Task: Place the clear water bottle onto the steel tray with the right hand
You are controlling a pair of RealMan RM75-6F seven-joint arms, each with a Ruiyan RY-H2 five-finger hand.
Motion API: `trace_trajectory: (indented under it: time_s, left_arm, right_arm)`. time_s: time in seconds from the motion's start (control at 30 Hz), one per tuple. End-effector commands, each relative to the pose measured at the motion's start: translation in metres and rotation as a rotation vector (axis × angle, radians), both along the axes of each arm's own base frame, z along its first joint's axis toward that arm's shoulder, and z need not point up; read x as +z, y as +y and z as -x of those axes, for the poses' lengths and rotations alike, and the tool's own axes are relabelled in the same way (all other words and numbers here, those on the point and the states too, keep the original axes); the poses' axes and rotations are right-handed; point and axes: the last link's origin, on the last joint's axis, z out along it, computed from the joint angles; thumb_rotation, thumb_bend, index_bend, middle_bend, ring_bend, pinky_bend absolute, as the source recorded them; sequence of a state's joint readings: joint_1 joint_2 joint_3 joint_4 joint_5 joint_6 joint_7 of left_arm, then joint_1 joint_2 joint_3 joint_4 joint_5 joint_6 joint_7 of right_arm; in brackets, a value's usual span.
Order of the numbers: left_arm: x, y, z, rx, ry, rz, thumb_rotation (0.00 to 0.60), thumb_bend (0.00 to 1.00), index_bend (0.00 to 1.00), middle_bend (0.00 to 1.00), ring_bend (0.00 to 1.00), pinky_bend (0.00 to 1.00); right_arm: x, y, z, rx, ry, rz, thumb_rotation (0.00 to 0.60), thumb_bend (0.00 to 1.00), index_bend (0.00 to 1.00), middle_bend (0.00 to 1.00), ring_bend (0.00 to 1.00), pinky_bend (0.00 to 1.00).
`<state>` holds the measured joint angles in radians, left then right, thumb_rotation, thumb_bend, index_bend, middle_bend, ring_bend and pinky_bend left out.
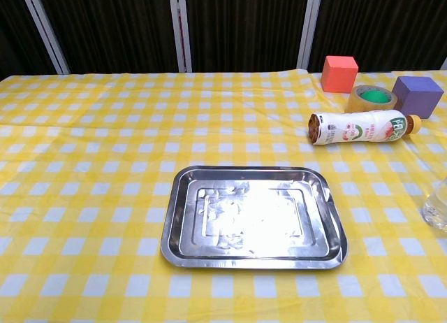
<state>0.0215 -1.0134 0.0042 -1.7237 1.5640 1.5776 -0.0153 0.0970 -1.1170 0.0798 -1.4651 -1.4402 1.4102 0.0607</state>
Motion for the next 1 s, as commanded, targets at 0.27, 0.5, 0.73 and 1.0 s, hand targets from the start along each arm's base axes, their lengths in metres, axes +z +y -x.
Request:
trace_trajectory:
  time_s: [0.27,0.5,0.73,1.0]
  left_arm:
    - [0.001,-0.003,-0.004,-0.014,-0.001,-0.007,0.600,0.16,0.05,0.00,0.00,0.00]
    - [0.000,-0.001,-0.004,-0.018,-0.004,-0.002,0.600,0.16,0.05,0.00,0.00,0.00]
    - [-0.003,0.002,-0.001,-0.004,-0.038,0.019,0.600,0.16,0.05,0.00,0.00,0.00]
    - [-0.020,0.009,-0.009,-0.051,-0.300,0.130,0.600,0.10,0.05,0.00,0.00,0.00]
  right_arm:
    - [0.000,0.001,-0.001,0.007,0.004,-0.004,0.600,0.07,0.13,0.04,0.00,0.00]
    - [0.004,0.004,-0.003,0.015,-0.003,0.010,0.600,0.07,0.13,0.04,0.00,0.00]
    - [0.004,0.005,-0.002,0.012,-0.001,0.002,0.600,0.06,0.13,0.04,0.00,0.00]
    - [0.005,0.005,-0.002,0.016,-0.011,0.007,0.600,0.06,0.13,0.04,0.00,0.00]
